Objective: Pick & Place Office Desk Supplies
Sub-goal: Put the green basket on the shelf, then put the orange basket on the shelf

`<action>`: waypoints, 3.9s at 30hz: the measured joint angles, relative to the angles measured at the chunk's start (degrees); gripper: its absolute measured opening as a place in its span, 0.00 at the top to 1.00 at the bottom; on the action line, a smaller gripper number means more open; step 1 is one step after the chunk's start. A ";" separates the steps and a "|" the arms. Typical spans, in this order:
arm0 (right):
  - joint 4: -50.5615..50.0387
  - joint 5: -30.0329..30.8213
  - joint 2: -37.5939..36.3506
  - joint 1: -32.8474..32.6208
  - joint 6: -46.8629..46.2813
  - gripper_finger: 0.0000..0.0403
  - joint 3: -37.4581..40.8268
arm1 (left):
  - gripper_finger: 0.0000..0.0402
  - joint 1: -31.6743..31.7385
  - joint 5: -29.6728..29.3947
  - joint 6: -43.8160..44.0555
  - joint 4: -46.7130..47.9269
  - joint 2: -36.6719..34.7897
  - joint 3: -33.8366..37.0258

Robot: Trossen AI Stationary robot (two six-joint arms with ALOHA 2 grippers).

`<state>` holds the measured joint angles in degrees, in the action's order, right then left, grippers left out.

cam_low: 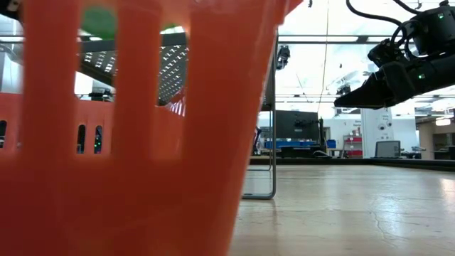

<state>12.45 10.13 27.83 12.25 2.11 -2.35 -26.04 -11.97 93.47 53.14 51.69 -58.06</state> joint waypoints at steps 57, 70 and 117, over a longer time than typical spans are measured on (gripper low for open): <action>-0.02 0.02 0.02 0.00 0.00 0.56 0.00 | 0.97 22.71 10.06 -14.25 -16.26 18.82 0.24; -0.08 0.02 0.04 0.02 0.00 0.56 0.00 | 0.95 26.58 13.75 -17.26 -17.31 20.03 0.24; -0.11 0.00 0.07 0.01 0.00 0.56 0.00 | 0.49 -14.75 -19.06 -25.89 -10.52 11.17 -1.14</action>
<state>12.34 10.13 27.90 12.26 2.11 -2.35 -40.80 -31.03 67.58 42.62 62.86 -59.20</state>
